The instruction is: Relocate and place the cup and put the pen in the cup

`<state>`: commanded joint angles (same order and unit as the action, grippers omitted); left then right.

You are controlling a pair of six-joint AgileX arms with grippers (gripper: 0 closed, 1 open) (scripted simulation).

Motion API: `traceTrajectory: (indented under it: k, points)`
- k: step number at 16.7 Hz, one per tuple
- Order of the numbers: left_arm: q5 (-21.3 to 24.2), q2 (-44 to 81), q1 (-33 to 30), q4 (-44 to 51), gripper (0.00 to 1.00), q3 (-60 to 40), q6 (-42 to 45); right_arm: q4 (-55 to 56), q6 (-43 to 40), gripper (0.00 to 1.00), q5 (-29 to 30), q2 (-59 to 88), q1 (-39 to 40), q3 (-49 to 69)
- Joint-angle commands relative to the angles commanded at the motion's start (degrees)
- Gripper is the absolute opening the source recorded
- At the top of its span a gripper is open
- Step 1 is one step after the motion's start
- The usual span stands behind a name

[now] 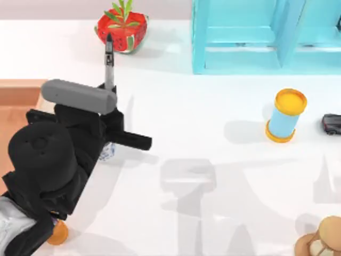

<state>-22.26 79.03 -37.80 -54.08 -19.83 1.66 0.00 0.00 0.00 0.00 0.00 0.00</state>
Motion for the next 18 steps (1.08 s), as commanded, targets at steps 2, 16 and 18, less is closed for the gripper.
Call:
traceTrajectory:
  k: [2,16,18]
  points:
    - [-0.97,-2.71,0.2,-8.17,0.0,4.93,1.44,0.0,0.0,1.0,0.0,0.0,0.0,0.0]
    - [-1.23,-4.02,1.12,-21.51,0.0,10.35,3.23,0.0,0.0,1.0,0.0,0.0,0.0,0.0]
    - [-0.36,0.13,2.34,-23.78,0.0,8.91,2.88,0.0,0.0,1.0,0.0,0.0,0.0,0.0]
